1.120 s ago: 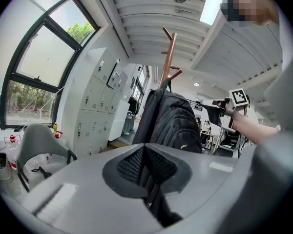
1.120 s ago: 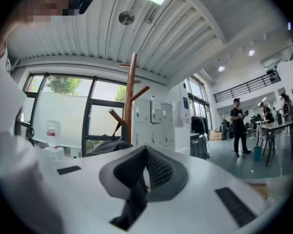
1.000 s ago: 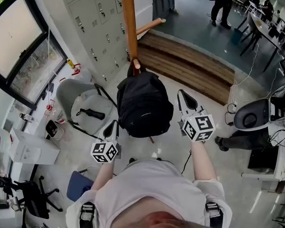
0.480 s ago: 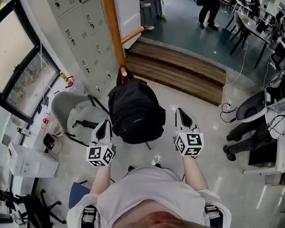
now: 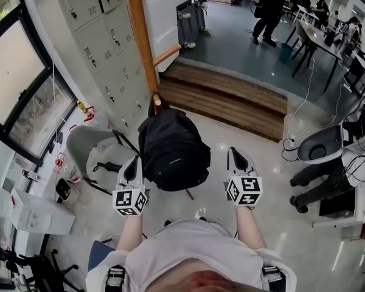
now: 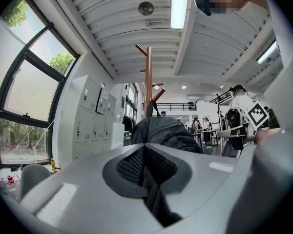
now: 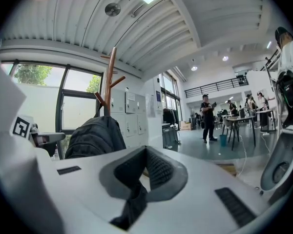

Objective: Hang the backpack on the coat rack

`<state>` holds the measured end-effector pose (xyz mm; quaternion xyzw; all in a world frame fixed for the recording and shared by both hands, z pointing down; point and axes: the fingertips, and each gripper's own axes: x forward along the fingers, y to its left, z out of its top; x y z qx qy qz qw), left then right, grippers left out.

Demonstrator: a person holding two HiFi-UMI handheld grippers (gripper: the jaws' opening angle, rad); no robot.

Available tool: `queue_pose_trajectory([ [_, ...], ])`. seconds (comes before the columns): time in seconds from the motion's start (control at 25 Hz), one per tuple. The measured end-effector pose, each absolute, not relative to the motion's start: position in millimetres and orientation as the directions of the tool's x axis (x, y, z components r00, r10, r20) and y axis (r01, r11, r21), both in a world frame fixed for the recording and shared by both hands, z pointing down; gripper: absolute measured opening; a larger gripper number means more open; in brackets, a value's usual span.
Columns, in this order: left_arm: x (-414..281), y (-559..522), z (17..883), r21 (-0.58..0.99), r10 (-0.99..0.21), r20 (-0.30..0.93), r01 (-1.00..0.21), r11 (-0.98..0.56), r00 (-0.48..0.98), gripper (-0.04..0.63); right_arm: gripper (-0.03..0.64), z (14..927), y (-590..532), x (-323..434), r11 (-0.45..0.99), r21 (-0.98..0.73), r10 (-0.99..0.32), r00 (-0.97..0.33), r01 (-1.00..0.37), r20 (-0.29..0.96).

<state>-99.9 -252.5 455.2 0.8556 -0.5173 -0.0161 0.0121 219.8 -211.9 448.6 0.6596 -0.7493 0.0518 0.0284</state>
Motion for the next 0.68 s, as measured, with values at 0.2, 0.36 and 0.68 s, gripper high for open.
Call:
queue_pose_trajectory([
  [0.2, -96.3, -254.7, 448.9, 0.06, -0.888, -0.032, -0.886, -0.459, 0.458, 0.011, 0.009, 447.6, -215.6, 211.8, 0.143, -0.043, -0.983, -0.147, -0.989, 0.106],
  [0.36, -97.7, -257.7, 444.2, 0.066, -0.888, -0.042, -0.886, -0.46, 0.458, 0.011, 0.008, 451.1, -220.0, 208.1, 0.145, -0.05, -0.982, -0.15, -0.988, 0.116],
  [0.68, -97.9, -259.3, 440.2, 0.074, -0.894, -0.053, -0.891, -0.449, 0.446, 0.011, 0.008, 453.4, -222.3, 212.4, 0.137, -0.071, -0.983, -0.145, -0.988, 0.115],
])
